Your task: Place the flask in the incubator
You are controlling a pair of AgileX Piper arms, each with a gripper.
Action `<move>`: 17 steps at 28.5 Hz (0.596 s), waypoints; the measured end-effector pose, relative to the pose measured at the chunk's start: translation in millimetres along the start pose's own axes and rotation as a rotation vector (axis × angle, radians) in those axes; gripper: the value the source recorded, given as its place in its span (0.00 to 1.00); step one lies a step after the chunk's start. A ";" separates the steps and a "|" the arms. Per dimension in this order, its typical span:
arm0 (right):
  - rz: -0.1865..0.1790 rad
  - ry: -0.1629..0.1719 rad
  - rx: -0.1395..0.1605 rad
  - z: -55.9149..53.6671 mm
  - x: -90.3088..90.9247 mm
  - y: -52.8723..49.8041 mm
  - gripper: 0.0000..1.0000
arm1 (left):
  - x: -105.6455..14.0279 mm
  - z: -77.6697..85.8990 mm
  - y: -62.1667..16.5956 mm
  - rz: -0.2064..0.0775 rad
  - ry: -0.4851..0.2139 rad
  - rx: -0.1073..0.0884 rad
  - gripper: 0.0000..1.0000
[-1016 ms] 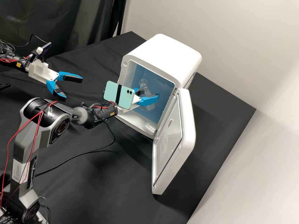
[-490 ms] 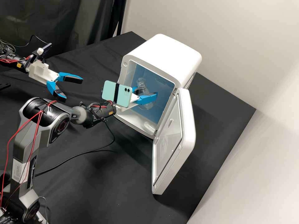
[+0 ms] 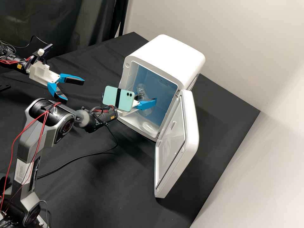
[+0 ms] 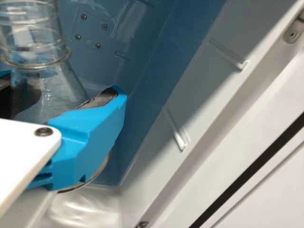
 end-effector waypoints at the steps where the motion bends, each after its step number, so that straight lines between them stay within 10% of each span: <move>1: -0.002 0.000 0.001 -0.3 0.9 -0.4 0.00 | 0.0 0.0 0.0 0.000 0.000 0.000 1.00; 17: -0.060 -0.018 0.008 1.2 7.7 -7.6 0.00 | 0.0 0.0 0.0 0.000 0.000 0.005 1.00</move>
